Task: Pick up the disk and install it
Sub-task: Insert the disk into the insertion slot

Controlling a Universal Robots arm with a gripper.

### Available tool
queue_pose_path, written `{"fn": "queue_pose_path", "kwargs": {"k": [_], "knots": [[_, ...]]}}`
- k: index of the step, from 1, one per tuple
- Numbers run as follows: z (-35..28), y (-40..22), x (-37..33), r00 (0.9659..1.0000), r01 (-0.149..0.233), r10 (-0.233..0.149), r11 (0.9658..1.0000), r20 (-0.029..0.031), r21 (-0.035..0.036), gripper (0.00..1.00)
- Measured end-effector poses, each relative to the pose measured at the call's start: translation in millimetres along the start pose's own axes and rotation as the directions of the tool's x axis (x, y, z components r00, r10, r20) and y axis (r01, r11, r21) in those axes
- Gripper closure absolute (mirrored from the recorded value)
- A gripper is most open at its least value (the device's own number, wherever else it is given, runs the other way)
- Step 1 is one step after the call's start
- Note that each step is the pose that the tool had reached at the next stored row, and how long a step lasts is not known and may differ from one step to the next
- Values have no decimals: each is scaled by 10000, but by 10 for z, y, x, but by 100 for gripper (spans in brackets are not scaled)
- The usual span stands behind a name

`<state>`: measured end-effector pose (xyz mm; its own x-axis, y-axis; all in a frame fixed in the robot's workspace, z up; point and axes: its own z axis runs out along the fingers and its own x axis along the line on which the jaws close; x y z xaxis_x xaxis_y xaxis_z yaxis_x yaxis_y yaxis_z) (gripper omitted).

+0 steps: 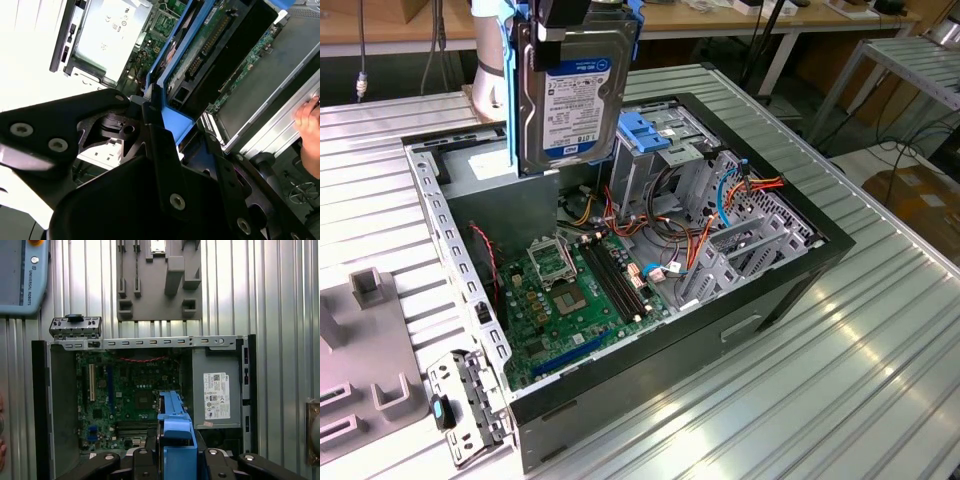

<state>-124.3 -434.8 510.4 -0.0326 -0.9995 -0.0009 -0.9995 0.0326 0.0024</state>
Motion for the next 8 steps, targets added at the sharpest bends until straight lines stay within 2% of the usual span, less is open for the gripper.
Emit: {"fn": "queue_pose_path", "kwargs": {"k": [8], "knots": [[6, -3, 63, 10000, 0, 0, 10000, -2, -2, 63]]}}
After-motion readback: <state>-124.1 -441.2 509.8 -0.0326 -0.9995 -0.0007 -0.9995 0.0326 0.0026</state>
